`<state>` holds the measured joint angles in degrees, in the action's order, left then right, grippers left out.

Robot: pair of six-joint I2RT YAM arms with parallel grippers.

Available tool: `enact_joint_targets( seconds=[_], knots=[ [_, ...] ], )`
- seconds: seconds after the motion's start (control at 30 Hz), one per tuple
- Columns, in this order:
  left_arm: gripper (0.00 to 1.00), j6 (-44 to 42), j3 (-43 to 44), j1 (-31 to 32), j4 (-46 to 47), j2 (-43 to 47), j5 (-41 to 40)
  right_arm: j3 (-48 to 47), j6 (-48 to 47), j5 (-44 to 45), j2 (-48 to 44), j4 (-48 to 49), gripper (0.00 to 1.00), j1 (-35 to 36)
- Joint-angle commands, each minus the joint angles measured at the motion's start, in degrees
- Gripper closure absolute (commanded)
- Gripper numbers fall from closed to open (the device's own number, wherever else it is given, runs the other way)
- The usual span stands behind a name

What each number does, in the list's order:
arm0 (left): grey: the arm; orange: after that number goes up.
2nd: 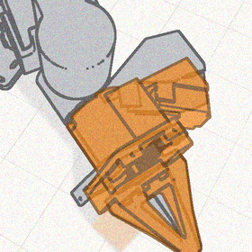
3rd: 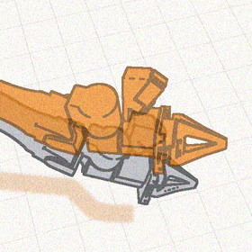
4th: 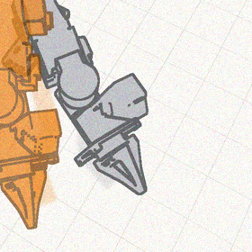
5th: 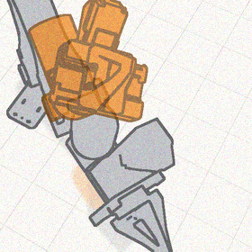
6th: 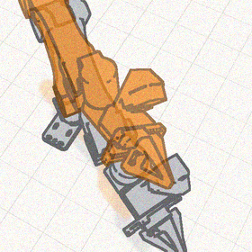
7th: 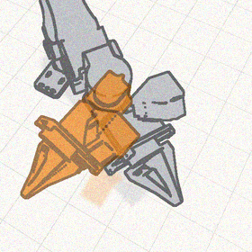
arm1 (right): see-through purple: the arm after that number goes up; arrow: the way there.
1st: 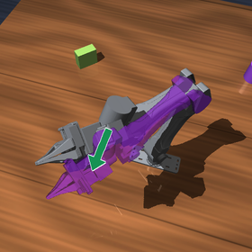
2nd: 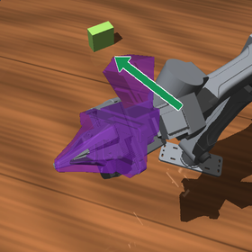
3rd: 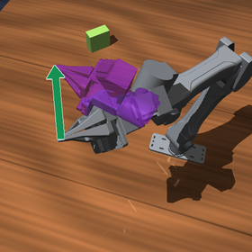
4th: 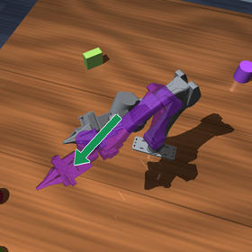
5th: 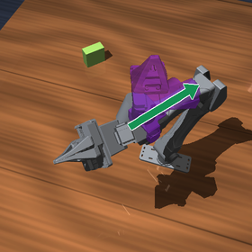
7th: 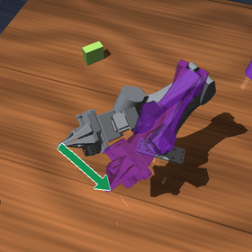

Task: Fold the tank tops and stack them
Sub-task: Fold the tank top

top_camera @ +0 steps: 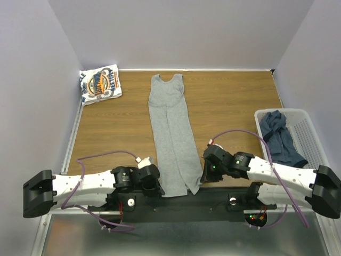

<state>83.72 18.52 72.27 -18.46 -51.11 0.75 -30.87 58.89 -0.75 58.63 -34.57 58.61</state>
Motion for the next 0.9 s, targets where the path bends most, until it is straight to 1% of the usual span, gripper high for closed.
enact_joint_targets(
  seconds=[0.0, 0.1, 0.17, 0.3, 0.43, 0.47, 0.57, 0.7, 0.87],
  knots=[
    [1.00, 0.1, 4.6, -0.8, -3.0, 0.7, -4.5, -6.1, -2.1, 4.2, 3.3, -0.1, 0.93, 0.5],
    [1.00, -2.3, 5.8, -3.4, -2.6, 1.4, -4.7, -9.6, -3.0, 6.6, 6.1, 0.0, 0.91, 0.5],
    [1.00, -4.1, 6.9, -6.8, -2.5, 1.7, -4.8, -12.0, -3.4, 7.5, 7.6, 0.6, 0.90, 0.5],
    [1.00, -10.8, 9.2, -13.0, -2.2, 1.2, -4.7, -16.3, -5.1, 9.9, 11.9, 2.0, 0.90, 0.4],
    [1.00, -16.0, 12.1, -19.4, -0.9, -0.5, -4.9, -19.8, -7.0, 11.2, 15.5, 3.8, 0.89, -2.0],
    [1.00, -17.0, 12.5, -19.4, -0.5, -0.8, -4.9, -19.8, -7.6, 11.4, 15.8, 4.2, 0.89, -2.7],
    [1.00, -20.7, 14.1, -24.4, 1.3, -2.7, -3.9, -22.6, -9.6, 12.1, 18.1, 5.6, 0.89, -4.5],
    [1.00, -25.3, 16.2, -27.4, 4.0, -5.4, -3.0, -26.2, -11.7, 13.1, 21.2, 7.2, 0.89, -5.8],
    [1.00, -29.0, 19.4, -31.2, 6.0, -9.8, -1.9, -29.3, -14.0, 13.1, 24.7, 9.9, 0.89, -7.9]
  ],
)
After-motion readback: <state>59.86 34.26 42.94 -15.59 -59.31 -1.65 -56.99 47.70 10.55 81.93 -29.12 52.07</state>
